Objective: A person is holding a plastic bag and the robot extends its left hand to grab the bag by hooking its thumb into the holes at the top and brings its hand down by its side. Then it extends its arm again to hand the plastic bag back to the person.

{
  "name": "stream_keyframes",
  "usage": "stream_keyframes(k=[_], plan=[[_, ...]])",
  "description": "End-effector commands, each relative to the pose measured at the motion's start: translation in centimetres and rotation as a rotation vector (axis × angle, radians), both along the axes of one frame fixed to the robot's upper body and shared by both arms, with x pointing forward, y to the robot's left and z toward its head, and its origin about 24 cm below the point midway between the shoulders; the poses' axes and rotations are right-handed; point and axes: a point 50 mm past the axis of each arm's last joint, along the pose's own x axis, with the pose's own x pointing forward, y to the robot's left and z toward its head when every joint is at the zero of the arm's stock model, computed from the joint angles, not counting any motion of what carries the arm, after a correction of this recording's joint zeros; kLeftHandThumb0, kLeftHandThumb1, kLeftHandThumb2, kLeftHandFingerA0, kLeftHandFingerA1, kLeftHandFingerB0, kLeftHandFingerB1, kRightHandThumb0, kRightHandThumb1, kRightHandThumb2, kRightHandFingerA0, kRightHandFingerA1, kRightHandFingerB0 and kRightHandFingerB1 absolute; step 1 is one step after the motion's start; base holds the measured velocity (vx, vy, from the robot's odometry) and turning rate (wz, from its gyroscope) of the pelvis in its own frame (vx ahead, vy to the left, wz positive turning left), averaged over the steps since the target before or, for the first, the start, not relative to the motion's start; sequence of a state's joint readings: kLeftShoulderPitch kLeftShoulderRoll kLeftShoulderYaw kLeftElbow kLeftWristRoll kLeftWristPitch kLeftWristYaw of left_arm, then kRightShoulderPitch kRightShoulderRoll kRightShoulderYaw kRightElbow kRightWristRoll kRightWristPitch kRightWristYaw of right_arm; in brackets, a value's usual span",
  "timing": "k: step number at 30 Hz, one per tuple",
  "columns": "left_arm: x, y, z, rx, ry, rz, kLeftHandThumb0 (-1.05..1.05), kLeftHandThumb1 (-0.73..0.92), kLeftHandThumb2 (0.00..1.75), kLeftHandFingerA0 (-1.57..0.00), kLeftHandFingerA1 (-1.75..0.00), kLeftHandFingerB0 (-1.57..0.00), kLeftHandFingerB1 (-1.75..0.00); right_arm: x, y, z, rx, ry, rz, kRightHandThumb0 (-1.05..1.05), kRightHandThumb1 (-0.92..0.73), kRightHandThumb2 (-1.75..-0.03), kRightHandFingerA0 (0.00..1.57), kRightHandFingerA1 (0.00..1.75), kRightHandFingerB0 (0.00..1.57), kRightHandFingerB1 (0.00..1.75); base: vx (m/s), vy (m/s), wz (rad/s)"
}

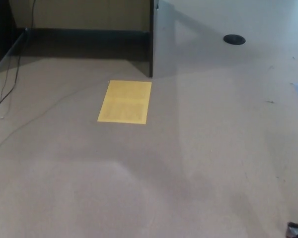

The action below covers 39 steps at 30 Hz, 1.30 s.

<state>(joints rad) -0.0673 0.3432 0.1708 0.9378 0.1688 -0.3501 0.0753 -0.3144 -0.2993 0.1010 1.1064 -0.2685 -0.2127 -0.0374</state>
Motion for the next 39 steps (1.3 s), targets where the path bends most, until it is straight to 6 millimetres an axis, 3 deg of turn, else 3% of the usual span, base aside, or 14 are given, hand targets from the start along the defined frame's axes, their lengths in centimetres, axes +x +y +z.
stream_keyframes(k=[1, 8, 9, 13, 16, 17, 19, 27, 29, 31, 32, 33, 34, 39], plan=[[-0.1, 0.9, 1.0, 0.02, -0.087, -0.01, -0.26, 0.57, 0.57, -0.46, -0.43, -0.41, -0.37, -0.2, -1.0, 0.6, -0.039, -0.066, 0.022, -0.43, -0.56, -0.82, 0.62, 0.59, 0.38, 0.48, 0.0, 0.0, 0.0], [-0.1, 0.1, 1.7, 0.066, -0.171, -0.092, -0.33, 0.51, 0.56, -0.34, -0.37, -0.32, -0.33, -0.5, -1.3, 0.4, -0.059, -0.06, 0.02, -0.45, -0.56, -0.81, 0.66, 0.6, 0.33, 0.45, 0.0, 0.0, 0.0], [-0.2, -0.1, 2.1, 0.1, -0.195, -0.126, -0.4, 0.46, 0.64, -0.32, -0.43, -0.32, -0.39, -0.9, -1.3, 0.2, -0.061, -0.056, 0.018, -0.35, -0.66, -0.6, 0.73, 0.54, 0.4, 0.34, 0.0, 0.0, 0.0], [-0.6, -1.2, 3.2, 0.128, -0.292, -0.195, -0.4, 0.5, 0.55, -0.35, -0.38, -0.35, -0.33, -2.4, -1.6, -0.6, -0.069, -0.031, 0.017, -0.44, -0.56, -0.8, 0.68, 0.62, 0.32, 0.45, 0.0, 0.0, 0.0], [-0.4, -2.4, 5.1, 0.173, -0.408, -0.263, -0.41, 0.5, 0.55, -0.39, -0.41, -0.34, -0.32, -3.2, -1.7, -1.1, -0.082, -0.008, 0.024, -0.35, -0.67, -0.6, 0.73, 0.51, 0.38, 0.34, 0.0, 0.0, 0.0], [-0.3, -2.9, 5.9, 0.18, -0.462, -0.285, -0.39, 0.49, 0.54, -0.38, -0.41, -0.33, -0.32, -3.3, -1.7, -1.2, -0.081, -0.004, 0.022, -0.43, -0.55, -0.8, 0.67, 0.61, 0.33, 0.46, 0.0, 0.0, 0.0], [0.0, -3.6, 7.2, 0.176, -0.55, -0.321, -0.38, 0.47, 0.54, -0.33, -0.4, -0.31, -0.32, -3.4, -1.7, -1.2, -0.073, -0.005, 0.02, -0.34, -0.67, -0.59, 0.72, 0.53, 0.4, 0.34, 0.0, 0.0, 0.0], [1.1, -8.9, 17.7, 0.279, -0.991, -0.54, -0.29, 0.28, 0.87, -0.1, -0.54, -0.08, -0.51, -4.9, -1.8, -2.0, -0.07, 0.028, 0.033, -0.43, -0.56, -0.82, 0.66, 0.62, 0.34, 0.47, 0.0, 0.0, 0.0], [1.3, -10.1, 20.3, 0.301, -1.101, -0.592, -0.58, 0.49, 0.55, -0.15, -0.33, -0.19, -0.29, -5.4, -1.7, -2.3, -0.068, 0.044, 0.029, -0.36, -0.66, -0.6, 0.71, 0.51, 0.41, 0.35, 0.0, 0.0, 0.0], [1.5, -12.2, 24.1, 0.372, -1.222, -0.628, -0.36, 0.23, 0.86, 0.0, -0.51, 0.0, -0.49, -6.0, -1.7, -2.6, -0.058, 0.049, 0.023, -0.42, -0.55, -0.82, 0.66, 0.65, 0.36, 0.48, 0.0, 0.0, 0.0], [1.6, -13.1, 25.5, 0.397, -1.261, -0.647, -0.71, 0.42, 0.78, -0.05, -0.29, -0.08, -0.37, -6.2, -1.7, -2.7, -0.057, 0.057, 0.024, -0.35, -0.66, -0.6, 0.7, 0.52, 0.41, 0.35, 0.0, 0.0, 0.0], [1.6, -13.7, 26.4, 0.41, -1.287, -0.664, -0.7, 0.51, 0.55, -0.02, -0.3, -0.09, -0.3, -6.4, -1.8, -2.8, -0.06, 0.065, 0.024, -0.36, -0.66, -0.6, 0.71, 0.52, 0.41, 0.35, 0.0, 0.0, 0.0], [1.7, -14.3, 27.1, 0.419, -1.311, -0.682, -0.64, 0.38, 0.83, 0.0, -0.21, -0.01, -0.34, -6.7, -1.8, -2.9, -0.06, 0.071, 0.024, -0.36, -0.66, -0.6, 0.7, 0.51, 0.41, 0.35, 0.0, 0.0, 0.0], [2.0, -17.2, 30.0, 0.451, -1.395, -0.751, -0.77, 0.48, 0.83, -0.1, -0.21, -0.09, -0.23, -7.8, -1.8, -3.5, -0.063, 0.095, 0.022, -0.44, -0.56, -0.82, 0.65, 0.61, 0.37, 0.47, 0.0, 0.0, 0.0]])
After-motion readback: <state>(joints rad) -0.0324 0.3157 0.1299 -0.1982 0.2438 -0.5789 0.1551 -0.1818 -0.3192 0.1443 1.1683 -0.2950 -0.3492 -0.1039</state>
